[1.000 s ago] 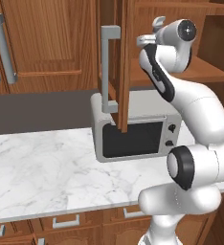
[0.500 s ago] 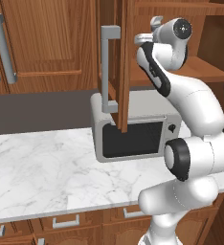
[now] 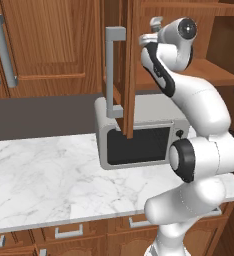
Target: Move the cutting board and knife to the sink. Then move spray from the cabinet to the counter.
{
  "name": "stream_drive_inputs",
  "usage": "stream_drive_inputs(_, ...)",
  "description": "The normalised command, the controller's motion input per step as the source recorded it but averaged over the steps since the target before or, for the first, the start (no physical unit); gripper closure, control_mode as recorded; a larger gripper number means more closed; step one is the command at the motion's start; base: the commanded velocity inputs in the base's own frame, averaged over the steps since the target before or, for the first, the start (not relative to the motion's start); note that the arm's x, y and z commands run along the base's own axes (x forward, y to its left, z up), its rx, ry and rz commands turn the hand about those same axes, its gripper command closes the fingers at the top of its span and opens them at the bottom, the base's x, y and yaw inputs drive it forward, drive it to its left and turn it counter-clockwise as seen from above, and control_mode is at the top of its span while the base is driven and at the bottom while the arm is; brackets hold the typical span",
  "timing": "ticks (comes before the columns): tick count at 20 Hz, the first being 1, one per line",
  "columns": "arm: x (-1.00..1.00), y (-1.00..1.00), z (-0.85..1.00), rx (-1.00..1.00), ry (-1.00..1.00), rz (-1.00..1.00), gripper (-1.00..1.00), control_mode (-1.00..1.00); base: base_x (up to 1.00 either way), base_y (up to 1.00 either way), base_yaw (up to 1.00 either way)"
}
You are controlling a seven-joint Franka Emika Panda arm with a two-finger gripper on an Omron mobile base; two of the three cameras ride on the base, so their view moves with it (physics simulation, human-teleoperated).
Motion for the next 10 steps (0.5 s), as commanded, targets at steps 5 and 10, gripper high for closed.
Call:
stream_drive_inputs(5,0.12,0.0,0.0,0.0,0.0,0.0,1.0,-1.0,0.0,0.0,0.0)
stream_drive_inputs(10,0.05,0.0,0.0,0.0,0.0,0.0,1.0,-1.0,0.0,0.0,0.0)
